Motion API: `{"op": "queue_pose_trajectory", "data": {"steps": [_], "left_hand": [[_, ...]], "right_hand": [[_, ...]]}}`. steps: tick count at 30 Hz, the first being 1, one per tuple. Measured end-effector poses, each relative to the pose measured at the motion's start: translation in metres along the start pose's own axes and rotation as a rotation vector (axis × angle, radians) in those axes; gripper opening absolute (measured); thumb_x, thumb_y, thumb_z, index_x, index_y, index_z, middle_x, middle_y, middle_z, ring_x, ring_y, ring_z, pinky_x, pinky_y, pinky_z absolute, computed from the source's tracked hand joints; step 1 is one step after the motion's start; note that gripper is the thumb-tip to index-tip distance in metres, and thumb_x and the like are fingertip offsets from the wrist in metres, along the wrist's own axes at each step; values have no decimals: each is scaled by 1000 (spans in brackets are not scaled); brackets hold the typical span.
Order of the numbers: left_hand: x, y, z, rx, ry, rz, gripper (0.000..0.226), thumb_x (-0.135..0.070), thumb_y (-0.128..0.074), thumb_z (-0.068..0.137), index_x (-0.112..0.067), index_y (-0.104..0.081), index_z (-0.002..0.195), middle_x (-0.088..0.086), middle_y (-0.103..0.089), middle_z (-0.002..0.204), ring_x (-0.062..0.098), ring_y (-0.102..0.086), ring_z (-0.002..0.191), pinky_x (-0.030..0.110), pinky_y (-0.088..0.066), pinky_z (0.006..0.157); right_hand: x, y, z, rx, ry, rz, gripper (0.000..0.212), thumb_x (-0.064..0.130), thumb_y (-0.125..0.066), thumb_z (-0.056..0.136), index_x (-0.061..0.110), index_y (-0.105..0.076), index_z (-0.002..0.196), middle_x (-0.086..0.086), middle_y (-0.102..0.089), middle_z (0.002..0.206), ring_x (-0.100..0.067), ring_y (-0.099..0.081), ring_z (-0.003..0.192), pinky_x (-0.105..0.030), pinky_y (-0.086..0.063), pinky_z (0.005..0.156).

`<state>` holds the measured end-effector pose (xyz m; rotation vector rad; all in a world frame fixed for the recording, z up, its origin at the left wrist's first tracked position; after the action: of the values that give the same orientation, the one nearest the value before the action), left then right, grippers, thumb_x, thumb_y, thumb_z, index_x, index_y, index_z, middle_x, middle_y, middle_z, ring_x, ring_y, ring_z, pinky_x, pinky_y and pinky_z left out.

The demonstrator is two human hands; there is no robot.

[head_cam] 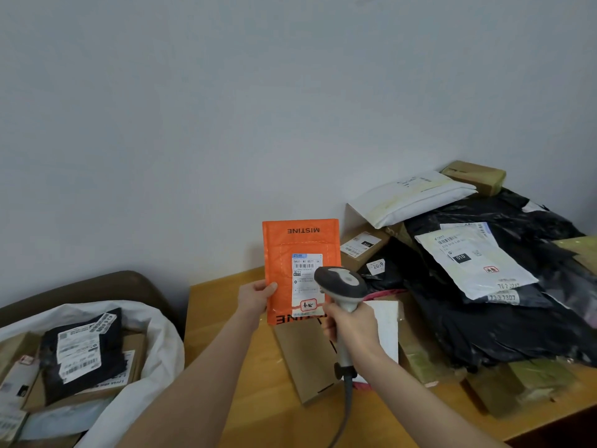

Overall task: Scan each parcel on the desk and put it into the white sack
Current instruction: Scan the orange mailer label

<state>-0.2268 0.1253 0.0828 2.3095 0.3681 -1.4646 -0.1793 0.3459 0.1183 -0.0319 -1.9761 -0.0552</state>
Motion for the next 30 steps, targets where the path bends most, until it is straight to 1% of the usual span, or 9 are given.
{"op": "queue_pose_trajectory", "data": {"steps": [4, 9, 12, 15, 21, 26, 30], "left_hand": [[5, 0, -1, -21, 19, -13, 32, -10, -61, 92, 0, -58, 121, 15, -66, 115, 25, -62, 91, 34, -51, 74], [11, 5, 2, -60, 37, 3, 31, -13, -62, 91, -3, -59, 121, 14, -66, 116, 30, -63, 101, 40, -52, 85], [14, 7, 3, -76, 47, 6, 31, -14, -63, 91, -4, -60, 120, 14, -66, 115, 31, -64, 102, 43, -52, 90], [15, 9, 3, -80, 50, 8, 32, -14, -63, 90, -5, -59, 121, 14, -66, 116, 31, -63, 103, 45, -52, 92], [19, 13, 3, -86, 54, -1, 35, -14, -63, 90, -5, -58, 123, 14, -65, 118, 31, -62, 106, 43, -51, 91], [21, 16, 1, -94, 63, -8, 34, -13, -63, 91, -5, -58, 123, 13, -65, 118, 29, -62, 103, 38, -50, 84], [21, 24, -6, -99, 64, -30, 36, -13, -62, 91, -5, -56, 126, 13, -63, 120, 29, -60, 106, 37, -50, 83]], "right_hand": [[0, -5, -9, 46, -6, -21, 16, 9, -65, 85, 3, -66, 70, -8, -64, 53, -19, -57, 48, -29, -50, 56], [0, -6, -14, 70, -20, -38, 16, 8, -62, 85, 3, -65, 70, -8, -62, 53, -17, -54, 46, -27, -47, 51], [0, -7, -14, 76, -35, -33, 16, 7, -62, 84, 2, -65, 69, -8, -61, 52, -17, -53, 45, -27, -46, 50], [0, -7, -14, 85, -47, -30, 16, 6, -62, 84, 2, -64, 68, -8, -61, 52, -17, -52, 45, -27, -46, 49], [0, -12, -16, 112, -54, -26, 16, 7, -62, 85, 2, -65, 70, -5, -59, 50, -17, -50, 44, -27, -45, 49], [1, -14, -16, 118, -44, -23, 18, 7, -63, 84, 4, -63, 67, -4, -58, 48, -16, -49, 42, -26, -43, 47], [3, -22, -10, 139, -12, -10, 9, 8, -65, 84, 2, -66, 77, -7, -61, 53, -16, -53, 45, -28, -47, 51]]}}
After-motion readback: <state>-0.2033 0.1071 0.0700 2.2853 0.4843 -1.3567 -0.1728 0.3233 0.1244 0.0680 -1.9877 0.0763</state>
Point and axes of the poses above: each hand's wrist, its own z-axis towards the middle knuckle, its own y-axis out of the back of the hand, x = y × z, the point moved 6 cm from there along z, towards the middle knuckle
